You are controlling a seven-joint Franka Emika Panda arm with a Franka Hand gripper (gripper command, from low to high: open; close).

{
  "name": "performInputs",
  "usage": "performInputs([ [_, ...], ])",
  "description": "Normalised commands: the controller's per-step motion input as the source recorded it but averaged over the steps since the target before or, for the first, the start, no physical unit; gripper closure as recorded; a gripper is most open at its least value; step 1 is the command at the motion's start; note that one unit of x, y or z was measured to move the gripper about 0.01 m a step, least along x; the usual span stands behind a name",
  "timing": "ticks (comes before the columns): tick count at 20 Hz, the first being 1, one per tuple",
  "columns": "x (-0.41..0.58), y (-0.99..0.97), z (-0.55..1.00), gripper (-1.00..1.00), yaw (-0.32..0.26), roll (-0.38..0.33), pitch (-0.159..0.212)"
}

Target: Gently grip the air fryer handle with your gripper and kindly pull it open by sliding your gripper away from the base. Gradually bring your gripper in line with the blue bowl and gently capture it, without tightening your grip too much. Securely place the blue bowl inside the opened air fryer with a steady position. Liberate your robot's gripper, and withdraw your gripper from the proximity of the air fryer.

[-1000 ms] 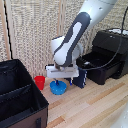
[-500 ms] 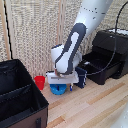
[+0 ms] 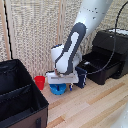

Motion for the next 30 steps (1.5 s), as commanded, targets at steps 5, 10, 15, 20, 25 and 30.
performInputs([
  [5, -0.04, -0.02, 0.0, 1.0, 0.015, 0.0, -0.086],
  [10, -0.166, -0.08, 0.13, 1.0, 0.007, -0.009, -0.038],
  [15, -0.127, -0.02, 0.5, 1.0, 0.047, -0.066, 0.043],
  [20, 0.099, -0.04, 0.68, 1.0, 0.015, -0.028, 0.03],
  [25, 0.295, -0.06, 0.7, 1.0, 0.0, 0.0, -0.003],
  [30, 0.238, -0.16, 0.79, 1.0, -0.018, 0.0, -0.011],
])
